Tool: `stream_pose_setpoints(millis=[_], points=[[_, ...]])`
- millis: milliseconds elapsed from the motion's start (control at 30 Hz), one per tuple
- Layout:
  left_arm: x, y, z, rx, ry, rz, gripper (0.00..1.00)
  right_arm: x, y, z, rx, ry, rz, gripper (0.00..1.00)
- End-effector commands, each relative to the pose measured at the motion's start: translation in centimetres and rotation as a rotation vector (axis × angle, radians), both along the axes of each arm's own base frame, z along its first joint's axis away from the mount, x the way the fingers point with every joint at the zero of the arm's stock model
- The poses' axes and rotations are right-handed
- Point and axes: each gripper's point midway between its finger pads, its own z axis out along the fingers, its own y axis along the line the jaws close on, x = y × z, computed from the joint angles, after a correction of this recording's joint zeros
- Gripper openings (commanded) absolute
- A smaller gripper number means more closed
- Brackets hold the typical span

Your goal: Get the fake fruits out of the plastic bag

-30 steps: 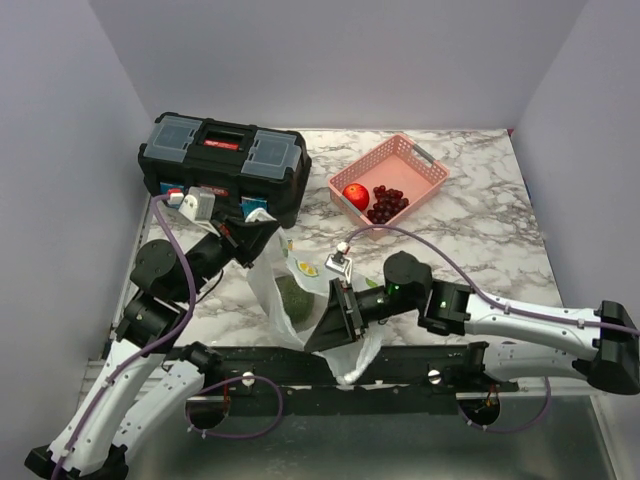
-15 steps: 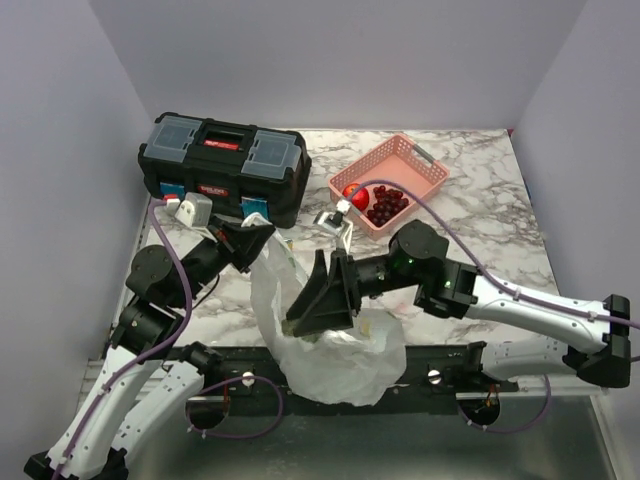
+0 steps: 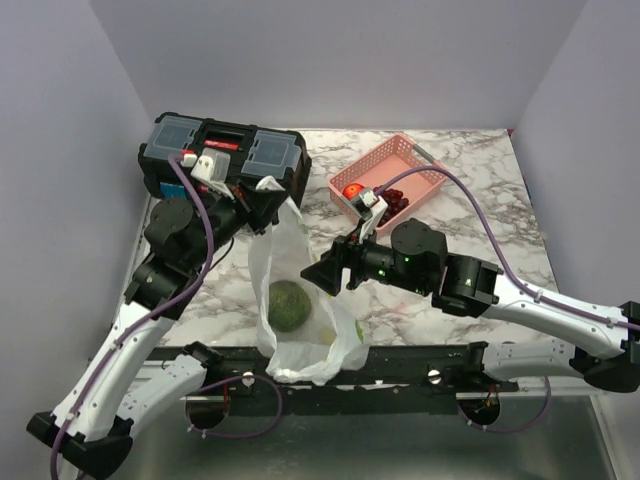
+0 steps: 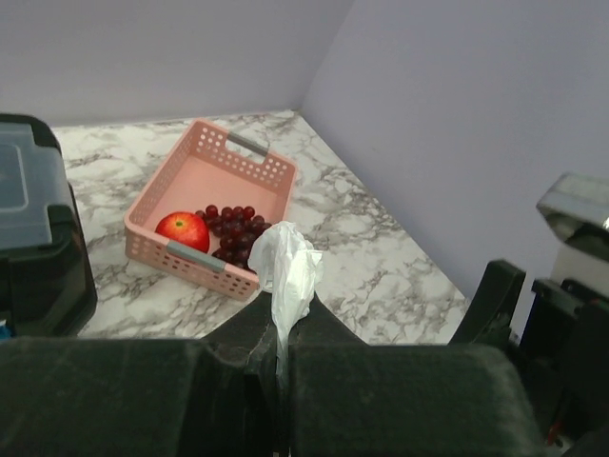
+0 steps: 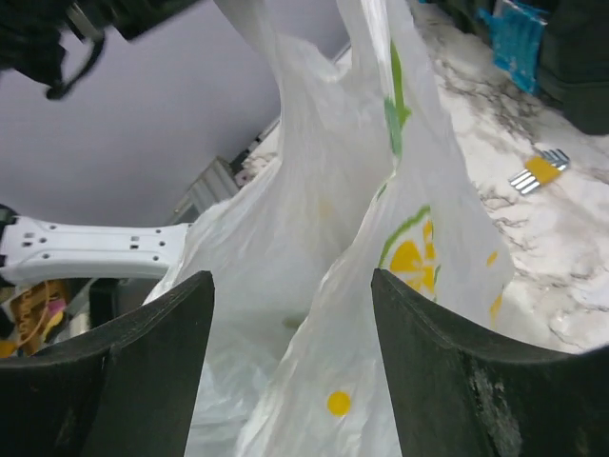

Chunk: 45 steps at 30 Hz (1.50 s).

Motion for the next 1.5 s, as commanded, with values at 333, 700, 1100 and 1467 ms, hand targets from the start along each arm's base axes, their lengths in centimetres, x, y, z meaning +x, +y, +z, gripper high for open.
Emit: stream_pose_setpoints(millis=[333, 700, 1100, 1467], points=[[2.2, -4.6, 1.8, 0.096, 0.053, -0.192, 0.0, 3.6, -1.8, -2.0, -0.174, -0.176, -0.142, 0.69], [1.8, -4.5, -1.1, 0.138, 0.045, -0.213, 0.0, 7.1, -3.3, -6.6, -0.283, -0.18, -0.357, 0.59], [1.0, -1.0, -0.1, 0.157, -0.07, -0.051, 0.0, 6.3, -6.3, -9.6, -0.386, -0.052, -0.44, 0.43], [-0.5, -2.2, 0.5, 0.11, -0.104, -0.149, 0.0, 4.2, -5.2, -14.5, -0.535, -0.016, -0.259, 0.24]])
